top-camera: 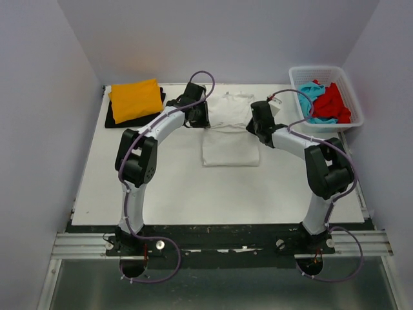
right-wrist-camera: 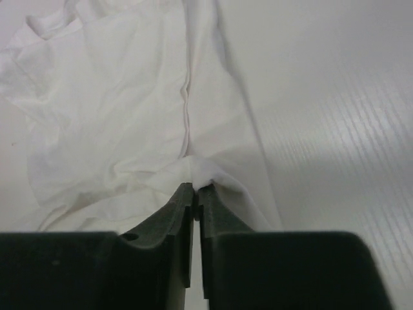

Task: Fold and stack the t-shirts
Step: Fold the folded rectangular tshirt in 1/3 of the way, then grab one side of the 2/3 rectangular tshirt with both arms, then fold the long partially folded tshirt into a neat square

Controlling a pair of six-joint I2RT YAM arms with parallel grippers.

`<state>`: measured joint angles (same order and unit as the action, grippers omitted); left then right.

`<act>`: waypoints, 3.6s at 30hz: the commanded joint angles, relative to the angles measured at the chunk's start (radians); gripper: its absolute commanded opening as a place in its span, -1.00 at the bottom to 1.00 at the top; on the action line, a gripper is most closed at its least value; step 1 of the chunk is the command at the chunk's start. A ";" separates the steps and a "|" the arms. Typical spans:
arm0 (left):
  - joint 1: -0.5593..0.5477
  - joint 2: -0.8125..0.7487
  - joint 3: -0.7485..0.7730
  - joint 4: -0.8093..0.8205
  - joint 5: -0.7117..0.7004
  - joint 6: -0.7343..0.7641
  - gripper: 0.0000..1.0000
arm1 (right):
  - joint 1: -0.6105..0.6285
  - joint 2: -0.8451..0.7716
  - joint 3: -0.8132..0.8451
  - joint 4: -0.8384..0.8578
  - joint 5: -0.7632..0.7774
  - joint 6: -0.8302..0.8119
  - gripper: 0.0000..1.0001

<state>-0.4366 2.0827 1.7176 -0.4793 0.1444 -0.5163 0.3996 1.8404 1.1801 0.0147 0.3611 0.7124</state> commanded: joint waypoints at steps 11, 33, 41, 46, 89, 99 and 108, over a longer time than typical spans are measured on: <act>0.026 -0.217 -0.162 0.024 0.066 -0.011 0.97 | -0.025 -0.091 -0.045 0.034 -0.182 -0.035 0.98; -0.021 -0.572 -0.828 0.267 0.051 -0.210 0.97 | 0.007 0.421 0.484 0.068 -0.419 -0.080 1.00; -0.032 -0.448 -0.744 0.296 0.103 -0.249 0.66 | 0.007 0.099 0.178 0.042 -0.306 -0.070 1.00; -0.044 -0.396 -0.727 0.302 0.095 -0.271 0.32 | 0.006 -0.198 -0.132 0.028 -0.155 0.015 1.00; -0.090 -0.268 -0.682 0.309 0.057 -0.288 -1.00 | 0.007 -0.315 -0.546 -0.034 -0.217 0.139 -0.06; -0.092 -0.287 -0.733 0.341 0.044 -0.295 -1.00 | 0.007 -0.300 -0.582 -0.003 -0.298 0.127 -0.99; -0.211 -0.564 -1.092 0.406 0.010 -0.431 -1.00 | 0.052 -0.676 -0.768 -0.236 -0.474 0.111 -0.99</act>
<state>-0.5625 1.6428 0.7845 -0.0422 0.2138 -0.8639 0.4187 1.2907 0.4717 -0.0387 0.0036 0.8452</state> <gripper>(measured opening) 0.016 0.027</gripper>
